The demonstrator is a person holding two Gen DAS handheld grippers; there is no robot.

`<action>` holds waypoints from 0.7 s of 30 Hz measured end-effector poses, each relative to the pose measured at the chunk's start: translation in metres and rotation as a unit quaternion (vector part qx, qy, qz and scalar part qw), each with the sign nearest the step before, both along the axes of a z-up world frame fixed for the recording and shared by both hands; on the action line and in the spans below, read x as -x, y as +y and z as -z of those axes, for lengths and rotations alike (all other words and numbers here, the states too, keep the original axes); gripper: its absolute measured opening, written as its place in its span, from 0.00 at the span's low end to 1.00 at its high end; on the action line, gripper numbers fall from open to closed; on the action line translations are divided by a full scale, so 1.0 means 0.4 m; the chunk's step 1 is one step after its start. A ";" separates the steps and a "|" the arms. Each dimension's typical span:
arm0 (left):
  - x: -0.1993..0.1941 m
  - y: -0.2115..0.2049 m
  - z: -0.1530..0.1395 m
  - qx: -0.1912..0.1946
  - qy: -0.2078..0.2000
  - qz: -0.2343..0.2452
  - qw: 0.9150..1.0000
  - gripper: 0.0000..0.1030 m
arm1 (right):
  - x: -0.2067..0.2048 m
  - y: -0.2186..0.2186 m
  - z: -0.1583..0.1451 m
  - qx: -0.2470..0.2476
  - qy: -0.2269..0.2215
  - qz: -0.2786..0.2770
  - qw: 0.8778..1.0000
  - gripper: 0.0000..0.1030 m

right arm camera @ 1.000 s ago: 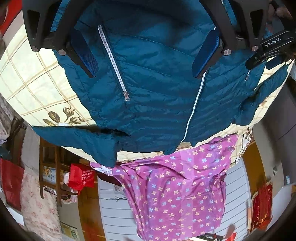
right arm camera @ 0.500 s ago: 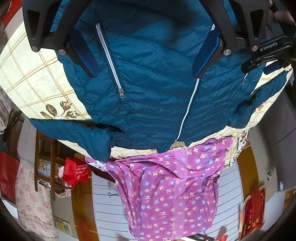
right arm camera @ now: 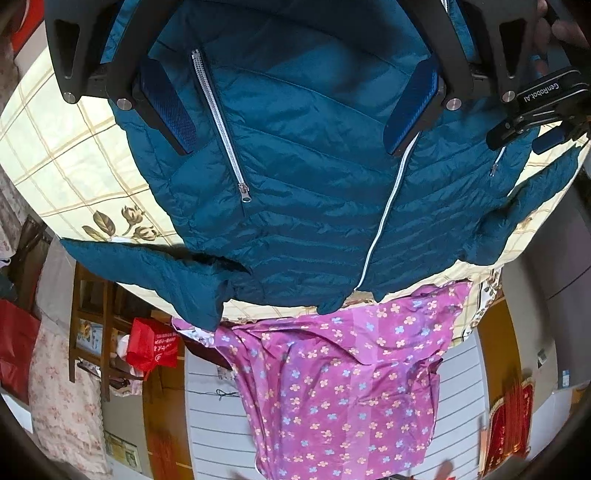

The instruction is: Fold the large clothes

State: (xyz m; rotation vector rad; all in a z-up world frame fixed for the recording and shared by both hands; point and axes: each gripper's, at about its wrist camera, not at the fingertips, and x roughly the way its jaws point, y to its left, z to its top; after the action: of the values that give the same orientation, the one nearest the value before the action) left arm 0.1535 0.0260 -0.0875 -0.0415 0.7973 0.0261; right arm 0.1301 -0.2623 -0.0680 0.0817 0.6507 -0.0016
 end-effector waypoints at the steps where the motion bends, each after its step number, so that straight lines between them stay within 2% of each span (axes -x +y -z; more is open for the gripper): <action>1: 0.000 0.001 0.002 0.001 0.000 0.001 1.000 1.00 | 0.000 0.000 0.001 0.000 0.000 0.000 1.000 0.98; 21: 0.002 0.001 0.006 0.004 0.004 0.001 1.000 1.00 | 0.000 -0.006 0.006 -0.008 0.000 0.004 1.000 0.98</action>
State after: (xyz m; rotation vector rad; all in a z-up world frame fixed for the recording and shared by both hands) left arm 0.1528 0.0264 -0.0899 -0.0490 0.8056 0.0205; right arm 0.1303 -0.2646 -0.0703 0.0991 0.6506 -0.0035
